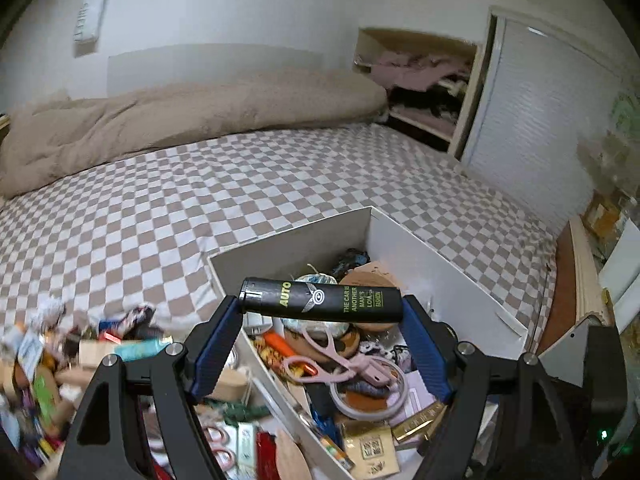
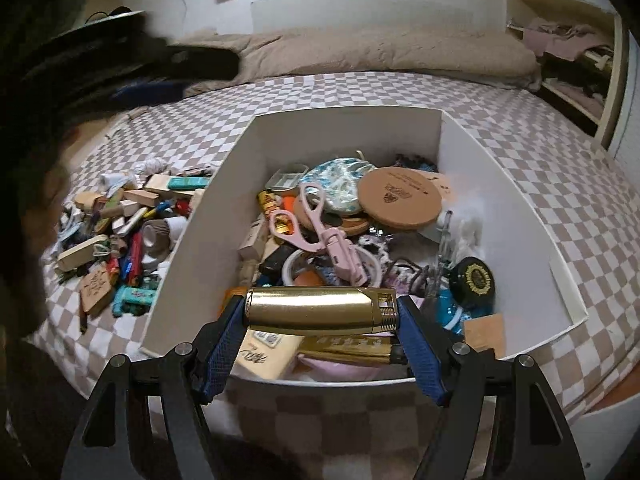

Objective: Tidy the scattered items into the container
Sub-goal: 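Open the right gripper to drop the lighter while the left lowers the marker into the box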

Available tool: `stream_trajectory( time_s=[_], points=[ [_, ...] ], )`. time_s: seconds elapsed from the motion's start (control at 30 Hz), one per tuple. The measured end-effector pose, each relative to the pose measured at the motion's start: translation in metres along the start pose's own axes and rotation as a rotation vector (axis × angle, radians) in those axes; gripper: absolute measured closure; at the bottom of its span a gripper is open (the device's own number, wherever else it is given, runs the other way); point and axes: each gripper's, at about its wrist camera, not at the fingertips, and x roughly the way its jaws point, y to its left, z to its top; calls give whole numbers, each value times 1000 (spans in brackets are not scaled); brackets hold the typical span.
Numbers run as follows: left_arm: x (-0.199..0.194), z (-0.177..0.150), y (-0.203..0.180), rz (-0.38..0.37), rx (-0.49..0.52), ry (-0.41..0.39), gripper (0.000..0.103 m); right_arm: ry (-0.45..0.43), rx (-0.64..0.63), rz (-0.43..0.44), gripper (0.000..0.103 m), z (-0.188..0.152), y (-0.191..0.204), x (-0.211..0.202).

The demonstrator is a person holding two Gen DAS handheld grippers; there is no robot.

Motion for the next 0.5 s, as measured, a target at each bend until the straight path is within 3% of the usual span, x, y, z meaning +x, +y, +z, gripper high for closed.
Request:
stream_trajectory(
  time_s=[0.3, 0.5],
  points=[
    [52, 12, -2, -13, 136, 159, 23, 17, -13, 38, 29, 0, 0, -2],
    [83, 6, -1, 68, 235, 239, 23, 13, 9, 62, 29, 2, -4, -4]
  ],
)
